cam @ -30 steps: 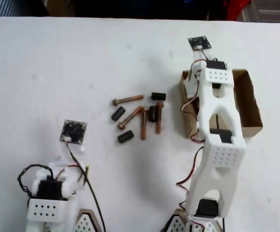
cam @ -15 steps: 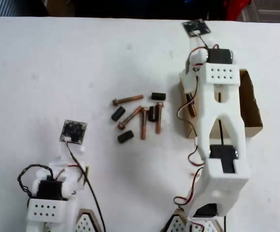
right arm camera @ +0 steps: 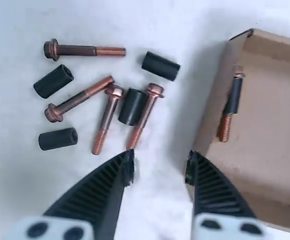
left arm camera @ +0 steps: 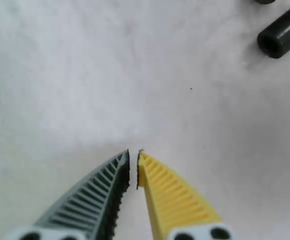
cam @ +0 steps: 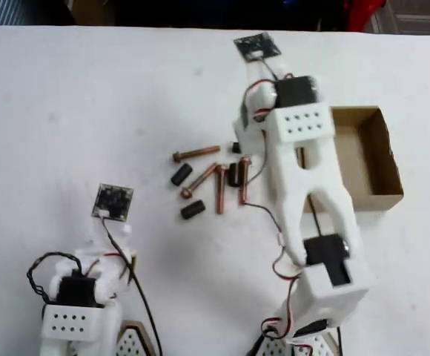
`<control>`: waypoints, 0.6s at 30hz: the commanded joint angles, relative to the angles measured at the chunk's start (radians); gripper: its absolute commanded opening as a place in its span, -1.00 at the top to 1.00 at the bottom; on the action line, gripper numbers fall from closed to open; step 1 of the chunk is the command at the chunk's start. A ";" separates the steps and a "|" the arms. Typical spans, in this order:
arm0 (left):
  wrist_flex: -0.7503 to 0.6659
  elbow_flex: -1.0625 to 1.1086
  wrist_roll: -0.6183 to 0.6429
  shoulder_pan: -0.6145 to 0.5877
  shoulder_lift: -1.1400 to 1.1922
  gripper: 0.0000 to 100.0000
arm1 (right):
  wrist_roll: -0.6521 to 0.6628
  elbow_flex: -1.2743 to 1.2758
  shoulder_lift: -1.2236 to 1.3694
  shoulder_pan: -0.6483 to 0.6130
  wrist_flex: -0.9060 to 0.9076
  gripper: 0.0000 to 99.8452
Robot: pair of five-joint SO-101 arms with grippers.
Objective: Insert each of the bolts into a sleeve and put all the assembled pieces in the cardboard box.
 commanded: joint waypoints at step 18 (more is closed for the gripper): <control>-0.060 0.008 -0.005 -0.004 -0.001 0.86 | -0.227 -0.031 0.125 -0.125 -0.084 0.69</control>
